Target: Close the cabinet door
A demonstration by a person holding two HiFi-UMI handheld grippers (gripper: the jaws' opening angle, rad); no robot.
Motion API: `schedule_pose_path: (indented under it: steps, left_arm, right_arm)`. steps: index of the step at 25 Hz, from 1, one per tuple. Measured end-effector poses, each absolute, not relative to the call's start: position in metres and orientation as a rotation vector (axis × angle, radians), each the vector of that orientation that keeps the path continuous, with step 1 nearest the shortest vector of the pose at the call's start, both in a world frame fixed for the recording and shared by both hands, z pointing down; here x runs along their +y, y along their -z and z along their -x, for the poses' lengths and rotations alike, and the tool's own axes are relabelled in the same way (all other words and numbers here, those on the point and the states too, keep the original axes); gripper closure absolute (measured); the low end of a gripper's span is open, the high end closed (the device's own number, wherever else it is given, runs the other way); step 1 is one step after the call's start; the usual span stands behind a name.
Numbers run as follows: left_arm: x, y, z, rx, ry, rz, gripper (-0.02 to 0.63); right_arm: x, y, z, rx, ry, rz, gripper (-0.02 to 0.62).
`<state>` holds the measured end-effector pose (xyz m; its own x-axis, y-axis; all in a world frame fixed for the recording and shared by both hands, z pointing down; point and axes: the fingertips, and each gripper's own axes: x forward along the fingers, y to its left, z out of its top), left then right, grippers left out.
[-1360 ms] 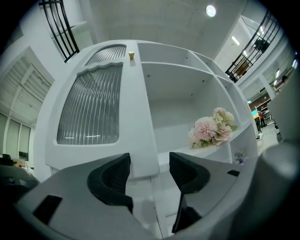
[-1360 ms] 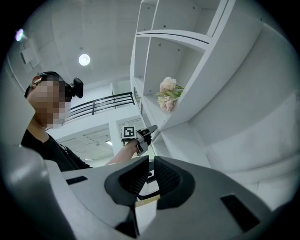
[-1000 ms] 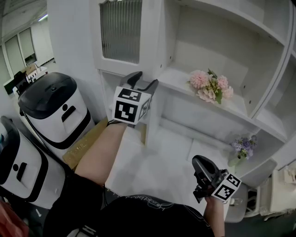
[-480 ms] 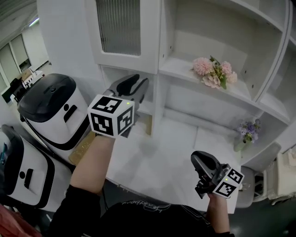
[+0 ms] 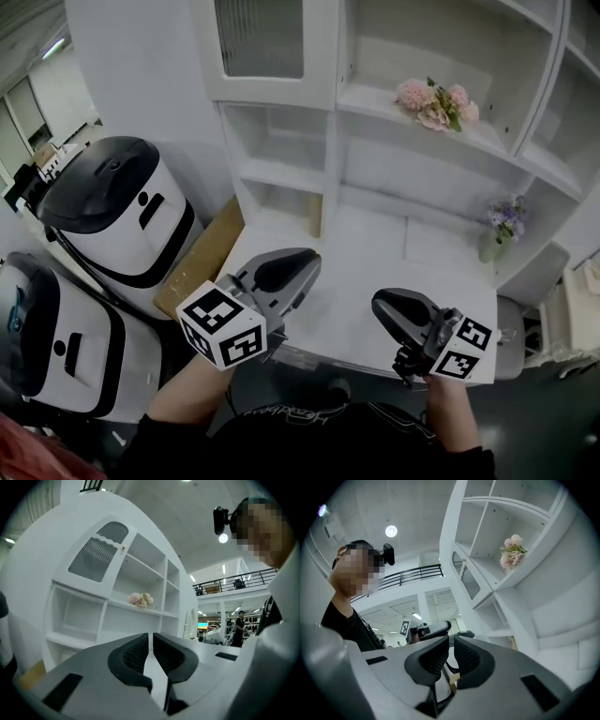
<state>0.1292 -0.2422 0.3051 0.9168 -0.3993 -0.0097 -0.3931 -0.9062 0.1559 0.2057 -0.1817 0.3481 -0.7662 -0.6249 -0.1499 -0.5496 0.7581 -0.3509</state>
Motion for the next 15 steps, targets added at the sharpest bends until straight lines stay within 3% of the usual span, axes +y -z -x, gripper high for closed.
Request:
schedule_pose_path:
  steps: [7, 15]
  left_arm:
    - [-0.163, -0.339, -0.11, -0.502, 0.155, -2.81, 0.578]
    - [-0.15, -0.346, -0.096, -0.529, 0.162, -2.783, 0.583]
  right_arm:
    - [-0.142, -0.351, -0.17, 2.712, 0.433, 0.913, 0.535]
    - [-0.132, -0.365, -0.162, 2.657, 0.498, 0.926, 0.535]
